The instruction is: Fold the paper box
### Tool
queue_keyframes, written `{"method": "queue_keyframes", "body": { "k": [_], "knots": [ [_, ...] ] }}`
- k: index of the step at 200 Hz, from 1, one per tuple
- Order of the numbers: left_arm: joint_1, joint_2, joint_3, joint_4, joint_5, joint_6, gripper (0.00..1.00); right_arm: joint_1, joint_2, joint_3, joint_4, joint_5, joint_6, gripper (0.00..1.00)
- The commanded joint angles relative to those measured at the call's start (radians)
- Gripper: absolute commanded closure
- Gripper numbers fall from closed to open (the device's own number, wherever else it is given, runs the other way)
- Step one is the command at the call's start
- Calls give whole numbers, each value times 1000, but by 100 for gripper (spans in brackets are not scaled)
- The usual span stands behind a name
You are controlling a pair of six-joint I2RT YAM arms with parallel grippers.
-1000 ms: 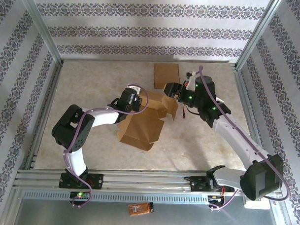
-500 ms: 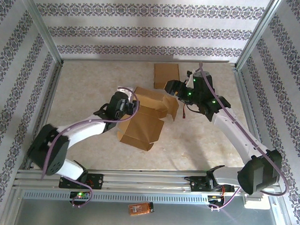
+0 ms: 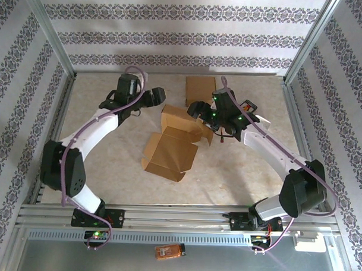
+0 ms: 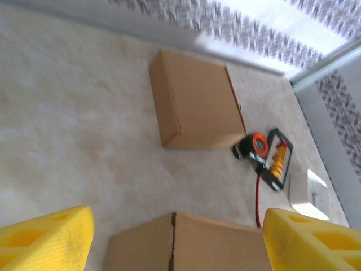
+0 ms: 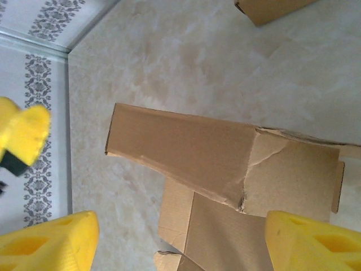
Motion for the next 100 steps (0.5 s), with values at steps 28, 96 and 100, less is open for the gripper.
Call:
{"method": "queue_keyframes", "body": {
  "k": [28, 96, 100],
  "knots": [
    [7, 106, 30, 39, 226, -116, 22, 2, 81, 18, 45, 4, 79, 23],
    [4, 133, -54, 147, 284, -160, 37, 14, 160, 51, 76, -20, 95, 28],
    [1, 130, -61, 150, 284, -160, 38, 15, 162, 54, 72, -15, 89, 29]
  ]
}}
